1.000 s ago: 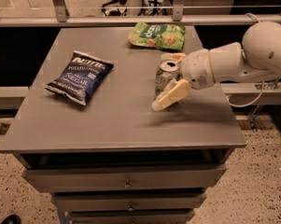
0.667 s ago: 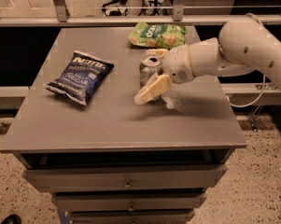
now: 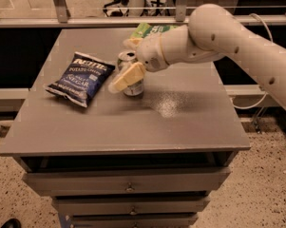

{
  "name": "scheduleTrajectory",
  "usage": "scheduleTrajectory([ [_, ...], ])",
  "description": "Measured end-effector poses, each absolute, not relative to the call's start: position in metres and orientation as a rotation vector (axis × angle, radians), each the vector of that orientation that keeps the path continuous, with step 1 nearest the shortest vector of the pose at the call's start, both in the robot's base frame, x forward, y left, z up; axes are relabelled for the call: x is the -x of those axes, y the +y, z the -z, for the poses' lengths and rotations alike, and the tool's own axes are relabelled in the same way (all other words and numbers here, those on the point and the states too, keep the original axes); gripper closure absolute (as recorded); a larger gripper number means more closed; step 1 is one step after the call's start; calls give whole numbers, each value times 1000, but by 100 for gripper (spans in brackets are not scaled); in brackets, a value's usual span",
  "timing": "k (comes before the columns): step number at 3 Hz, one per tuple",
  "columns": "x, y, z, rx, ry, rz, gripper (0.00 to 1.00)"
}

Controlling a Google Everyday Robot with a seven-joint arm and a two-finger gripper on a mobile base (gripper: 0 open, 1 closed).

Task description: Knock 7up can over

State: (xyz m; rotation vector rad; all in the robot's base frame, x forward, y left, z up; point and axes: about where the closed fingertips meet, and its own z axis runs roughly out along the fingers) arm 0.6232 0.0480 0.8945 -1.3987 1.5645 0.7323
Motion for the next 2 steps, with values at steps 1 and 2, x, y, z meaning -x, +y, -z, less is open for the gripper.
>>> scheduleTrajectory([
  [1,-642,85,-909,1436,1532,-721,0],
  [2,-660,115,-921,1472,1488,-702,0],
])
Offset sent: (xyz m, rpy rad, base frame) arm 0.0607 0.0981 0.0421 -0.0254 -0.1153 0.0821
